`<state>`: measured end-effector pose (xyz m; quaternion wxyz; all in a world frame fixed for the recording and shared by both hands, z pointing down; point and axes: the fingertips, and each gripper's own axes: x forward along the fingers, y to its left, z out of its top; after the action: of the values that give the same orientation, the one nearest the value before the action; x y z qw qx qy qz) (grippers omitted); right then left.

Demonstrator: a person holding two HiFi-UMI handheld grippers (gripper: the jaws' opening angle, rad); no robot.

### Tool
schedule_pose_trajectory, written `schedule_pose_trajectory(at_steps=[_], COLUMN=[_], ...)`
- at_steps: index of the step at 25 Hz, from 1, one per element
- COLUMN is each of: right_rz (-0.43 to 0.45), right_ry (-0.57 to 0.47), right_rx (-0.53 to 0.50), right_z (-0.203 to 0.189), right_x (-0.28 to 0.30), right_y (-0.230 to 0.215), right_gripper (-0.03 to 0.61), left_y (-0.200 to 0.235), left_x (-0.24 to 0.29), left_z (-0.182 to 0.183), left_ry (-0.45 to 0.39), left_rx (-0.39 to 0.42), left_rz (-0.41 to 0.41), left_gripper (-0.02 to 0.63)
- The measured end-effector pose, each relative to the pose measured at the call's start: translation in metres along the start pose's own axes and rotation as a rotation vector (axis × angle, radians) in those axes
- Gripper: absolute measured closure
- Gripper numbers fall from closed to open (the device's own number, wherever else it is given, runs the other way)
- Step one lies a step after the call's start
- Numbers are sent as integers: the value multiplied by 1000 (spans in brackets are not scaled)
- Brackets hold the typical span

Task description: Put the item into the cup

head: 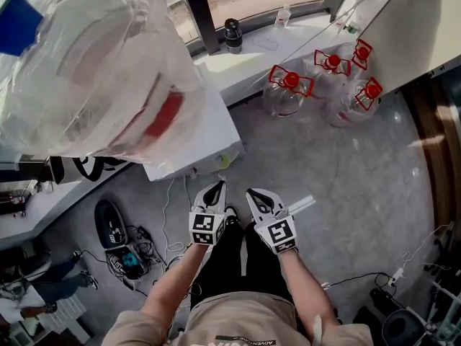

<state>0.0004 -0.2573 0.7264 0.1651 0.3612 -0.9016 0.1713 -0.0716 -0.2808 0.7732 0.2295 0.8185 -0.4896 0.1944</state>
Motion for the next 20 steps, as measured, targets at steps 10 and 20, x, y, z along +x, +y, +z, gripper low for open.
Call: schedule_pose_trajectory(at_steps=[10, 20], right_rz=[18, 43], right_ry=[87, 150], right_rx=[61, 77], right_z=[-75, -113], right_x=[60, 60], right_y=[-15, -23], right_gripper=[566, 566], left_y=[45, 73], left_x=[69, 120], left_z=[-83, -107], left_ry=[68, 95], left_rx=[-80, -125], left_rz=[82, 108], left_gripper=[604, 604])
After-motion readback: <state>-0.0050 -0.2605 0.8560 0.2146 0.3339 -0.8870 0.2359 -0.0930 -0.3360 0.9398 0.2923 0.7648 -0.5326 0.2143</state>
